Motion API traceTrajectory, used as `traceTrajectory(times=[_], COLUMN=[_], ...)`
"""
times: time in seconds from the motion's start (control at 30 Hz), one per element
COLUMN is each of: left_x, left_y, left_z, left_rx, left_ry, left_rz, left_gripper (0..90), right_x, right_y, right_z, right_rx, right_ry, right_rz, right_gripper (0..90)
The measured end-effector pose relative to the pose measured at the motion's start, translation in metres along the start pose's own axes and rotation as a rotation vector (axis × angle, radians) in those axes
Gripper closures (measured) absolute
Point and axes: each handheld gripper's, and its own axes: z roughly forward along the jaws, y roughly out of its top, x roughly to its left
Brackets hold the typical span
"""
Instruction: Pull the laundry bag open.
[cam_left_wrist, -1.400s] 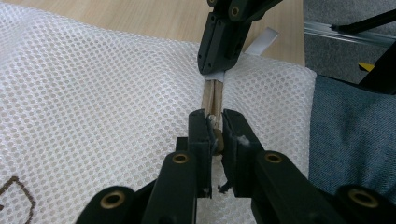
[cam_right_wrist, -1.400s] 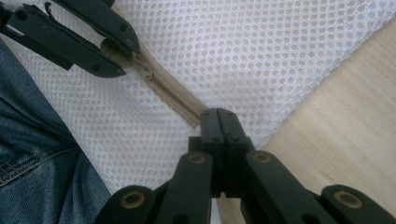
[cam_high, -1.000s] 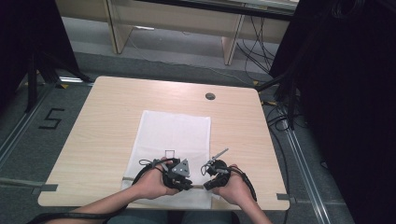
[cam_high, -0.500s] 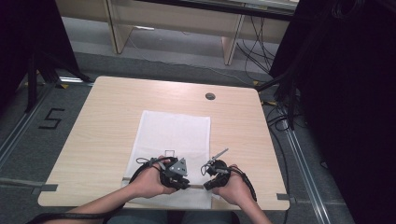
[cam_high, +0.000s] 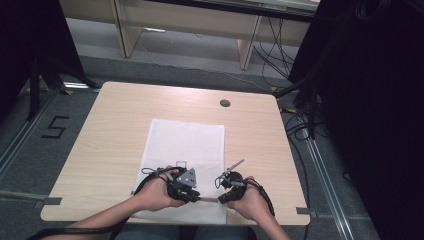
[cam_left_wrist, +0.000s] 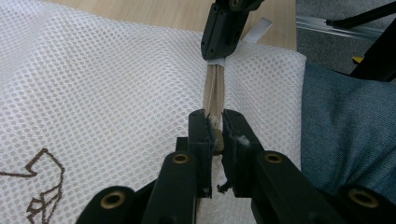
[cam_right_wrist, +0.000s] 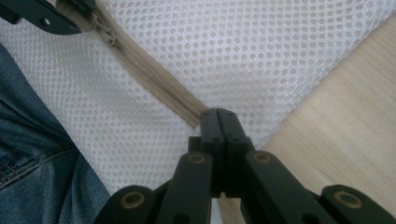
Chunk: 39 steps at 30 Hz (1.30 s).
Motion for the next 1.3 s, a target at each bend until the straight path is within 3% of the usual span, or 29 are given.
traceTrajectory(times=[0.13, 0.23, 0.37, 0.4, 0.57, 0.97, 1.03, 1.1, 1.3], left_x=[0.001, -0.001, -0.001, -0.002, -0.002, -0.001, -0.001, 0.0, 0.0], left_y=[0.0, -0.003, -0.002, -0.002, -0.004, -0.004, -0.008, -0.009, -0.008], left_z=[-0.002, -0.002, -0.003, -0.003, -0.006, -0.011, -0.013, -0.015, -0.016], left_rx=[-0.005, -0.009, -0.018, -0.01, -0.021, -0.009, -0.023, -0.03, -0.023], left_ry=[0.004, 0.01, 0.019, 0.026, 0.023, 0.033, 0.028, 0.026, 0.032], left_rz=[0.005, -0.027, -0.009, -0.019, -0.031, -0.001, -0.035, -0.041, -0.011], left_gripper=[82.0, 82.0, 82.0, 82.0, 82.0, 82.0, 82.0, 82.0, 82.0], right_x=[0.0, 0.0, 0.0, 0.001, 0.002, 0.002, 0.003, 0.002, 0.002], right_y=[0.0, 0.0, 0.0, 0.0, 0.0, -0.001, -0.001, 0.0, -0.001], right_z=[0.0, 0.0, 0.0, 0.0, -0.001, 0.0, -0.001, 0.0, -0.001], right_rx=[0.002, 0.002, -0.005, 0.005, 0.004, -0.001, 0.006, 0.004, 0.001], right_ry=[-0.001, -0.001, -0.007, -0.001, -0.002, -0.005, 0.001, -0.006, -0.002], right_rz=[0.0, 0.003, -0.009, 0.013, 0.011, 0.012, 0.023, 0.008, 0.018], right_gripper=[90.0, 90.0, 90.0, 90.0, 90.0, 90.0, 90.0, 90.0, 90.0])
